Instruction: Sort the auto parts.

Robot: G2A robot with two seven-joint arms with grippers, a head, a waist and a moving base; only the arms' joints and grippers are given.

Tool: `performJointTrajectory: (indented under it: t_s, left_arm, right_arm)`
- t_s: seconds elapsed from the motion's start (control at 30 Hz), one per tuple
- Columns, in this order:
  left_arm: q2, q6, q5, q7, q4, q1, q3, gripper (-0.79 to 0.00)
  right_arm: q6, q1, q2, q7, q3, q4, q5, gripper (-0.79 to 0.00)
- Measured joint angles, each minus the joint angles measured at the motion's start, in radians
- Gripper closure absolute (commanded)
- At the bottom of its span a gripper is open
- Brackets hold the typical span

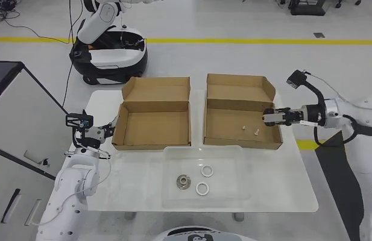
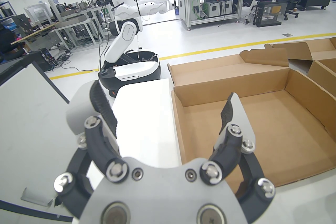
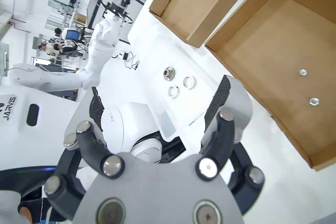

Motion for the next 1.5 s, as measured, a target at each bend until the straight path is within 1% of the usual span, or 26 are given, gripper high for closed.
performJointTrajectory:
  t_s: [0.3, 0.4, 0.53, 1.03, 1.13, 1.27, 1.37, 1.4, 1.5]
  left_arm:
    - [0.0, 0.0, 0.0, 0.0, 0.0, 0.0, 0.0, -0.785]
    - [0.0, 0.0, 0.0, 0.0, 0.0, 0.0, 0.0, -0.785]
    - [0.0, 0.0, 0.0, 0.0, 0.0, 0.0, 0.0, -0.785]
    - [0.0, 0.0, 0.0, -0.006, -0.004, -0.003, 0.001, -0.785]
    - [0.001, -0.01, 0.05, -0.036, -0.052, 0.001, 0.003, -0.785]
    - [0.006, -0.062, 0.096, -0.119, -0.162, 0.015, -0.002, -0.785]
    - [0.013, -0.144, 0.162, -0.238, -0.249, 0.015, 0.002, -0.785]
    - [0.016, -0.184, 0.19, -0.288, -0.283, 0.011, 0.007, -0.785]
    - [0.021, -0.283, 0.213, -0.399, -0.358, -0.006, 0.026, -0.785]
  right_arm:
    - [-0.028, -0.134, 0.055, 0.0, 0.086, 0.014, 0.257, -0.785]
    - [-0.043, -0.169, 0.074, 0.0, 0.1, 0.031, 0.353, -0.785]
    - [-0.073, -0.191, 0.093, 0.0, 0.102, 0.036, 0.463, -0.785]
    - [-0.073, -0.191, 0.093, 0.0, 0.102, 0.037, 0.462, -0.785]
    - [-0.073, -0.191, 0.093, 0.0, 0.102, 0.037, 0.462, -0.785]
    - [-0.073, -0.191, 0.093, 0.0, 0.102, 0.037, 0.462, -0.785]
    - [-0.073, -0.191, 0.093, 0.0, 0.102, 0.037, 0.462, -0.785]
    - [-0.073, -0.191, 0.093, 0.0, 0.102, 0.037, 0.462, -0.785]
    - [-0.073, -0.191, 0.093, 0.0, 0.102, 0.037, 0.462, -0.785]
